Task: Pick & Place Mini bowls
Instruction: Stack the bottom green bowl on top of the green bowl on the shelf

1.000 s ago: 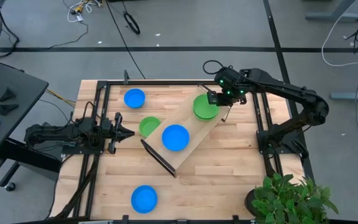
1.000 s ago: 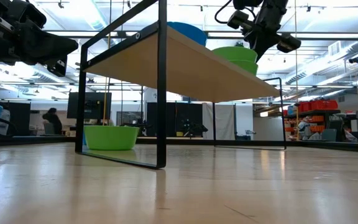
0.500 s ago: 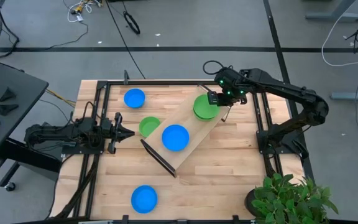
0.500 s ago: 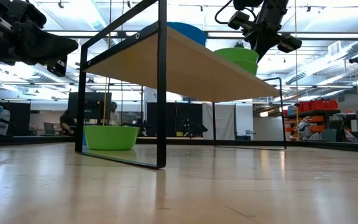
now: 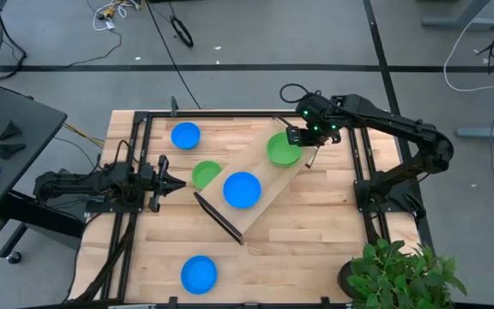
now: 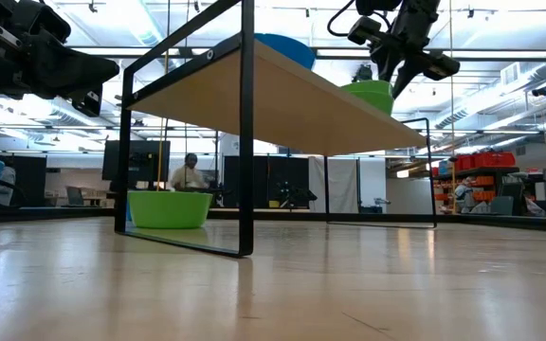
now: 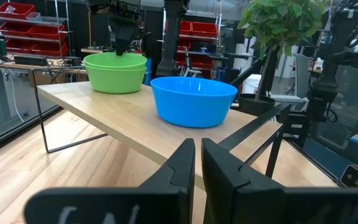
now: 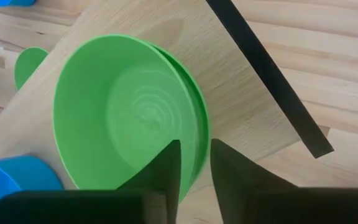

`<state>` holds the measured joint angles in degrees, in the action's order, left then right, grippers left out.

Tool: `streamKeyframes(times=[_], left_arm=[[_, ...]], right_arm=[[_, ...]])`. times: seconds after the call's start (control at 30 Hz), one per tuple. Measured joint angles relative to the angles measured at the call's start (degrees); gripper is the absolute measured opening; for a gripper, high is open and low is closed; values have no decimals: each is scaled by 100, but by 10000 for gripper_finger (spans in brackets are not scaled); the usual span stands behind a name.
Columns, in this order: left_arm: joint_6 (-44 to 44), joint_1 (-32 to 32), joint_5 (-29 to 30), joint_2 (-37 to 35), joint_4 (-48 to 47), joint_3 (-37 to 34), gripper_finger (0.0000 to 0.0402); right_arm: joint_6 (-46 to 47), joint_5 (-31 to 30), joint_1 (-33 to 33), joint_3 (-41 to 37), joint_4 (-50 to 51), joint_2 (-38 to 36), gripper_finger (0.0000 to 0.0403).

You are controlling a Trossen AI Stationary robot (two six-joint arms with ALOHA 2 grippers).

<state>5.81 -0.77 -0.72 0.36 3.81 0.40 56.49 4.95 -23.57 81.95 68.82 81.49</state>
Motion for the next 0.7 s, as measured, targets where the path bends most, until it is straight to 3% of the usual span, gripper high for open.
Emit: streamKeyframes(times=[0.27, 0.7], left_arm=[[1, 0, -1, 0, 0, 2, 32], [2, 1, -1, 0, 2, 1, 32]], right_arm=[[-2, 110, 0, 2, 25, -89, 119], [-413, 109, 216, 4, -58, -538, 103]])
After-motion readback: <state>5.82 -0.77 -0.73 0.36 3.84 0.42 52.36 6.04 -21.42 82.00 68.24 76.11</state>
